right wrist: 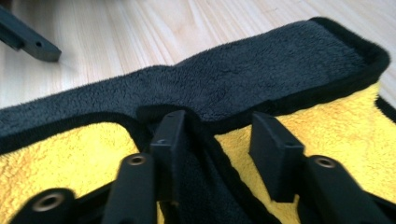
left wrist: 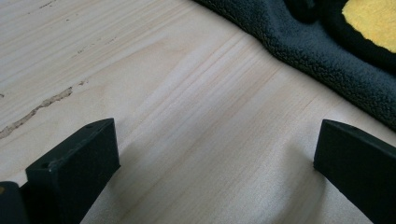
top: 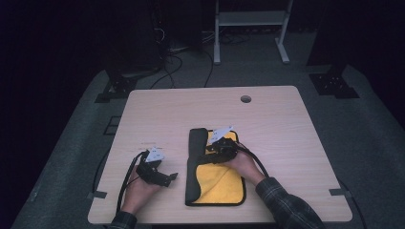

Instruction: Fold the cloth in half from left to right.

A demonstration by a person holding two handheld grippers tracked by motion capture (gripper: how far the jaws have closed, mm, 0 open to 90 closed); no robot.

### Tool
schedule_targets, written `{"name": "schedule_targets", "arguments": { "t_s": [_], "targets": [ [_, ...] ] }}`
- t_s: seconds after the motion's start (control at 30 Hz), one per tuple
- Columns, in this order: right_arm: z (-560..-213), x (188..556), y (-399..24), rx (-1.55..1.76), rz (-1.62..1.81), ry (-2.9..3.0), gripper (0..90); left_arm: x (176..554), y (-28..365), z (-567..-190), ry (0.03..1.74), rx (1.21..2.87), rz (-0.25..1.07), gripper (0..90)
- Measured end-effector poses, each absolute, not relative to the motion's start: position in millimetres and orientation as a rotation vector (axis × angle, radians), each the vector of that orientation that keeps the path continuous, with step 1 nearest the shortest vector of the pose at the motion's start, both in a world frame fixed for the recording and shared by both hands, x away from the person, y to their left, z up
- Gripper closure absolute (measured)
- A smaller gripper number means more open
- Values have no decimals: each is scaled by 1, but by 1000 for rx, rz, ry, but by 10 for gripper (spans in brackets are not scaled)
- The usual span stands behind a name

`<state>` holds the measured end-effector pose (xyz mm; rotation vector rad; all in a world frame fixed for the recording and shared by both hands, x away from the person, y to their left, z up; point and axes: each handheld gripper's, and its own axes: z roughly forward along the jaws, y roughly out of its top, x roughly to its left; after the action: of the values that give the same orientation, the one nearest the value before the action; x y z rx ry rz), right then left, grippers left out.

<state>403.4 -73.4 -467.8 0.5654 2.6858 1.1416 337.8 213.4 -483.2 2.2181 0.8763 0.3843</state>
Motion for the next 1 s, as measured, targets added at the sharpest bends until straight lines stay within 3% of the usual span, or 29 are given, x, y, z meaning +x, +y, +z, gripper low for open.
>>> {"name": "schedule_targets", "arguments": {
  "t_s": [0.2, 1.0],
  "targets": [
    [-469, 403, -74, 561, 1129, 2664, 837, 338, 213, -483, 876, 2218, 384, 0],
    [-435, 427, -115, 787, 1271, 2443, 854, 338, 213, -483, 868, 2220, 385, 0]
  ]
}}
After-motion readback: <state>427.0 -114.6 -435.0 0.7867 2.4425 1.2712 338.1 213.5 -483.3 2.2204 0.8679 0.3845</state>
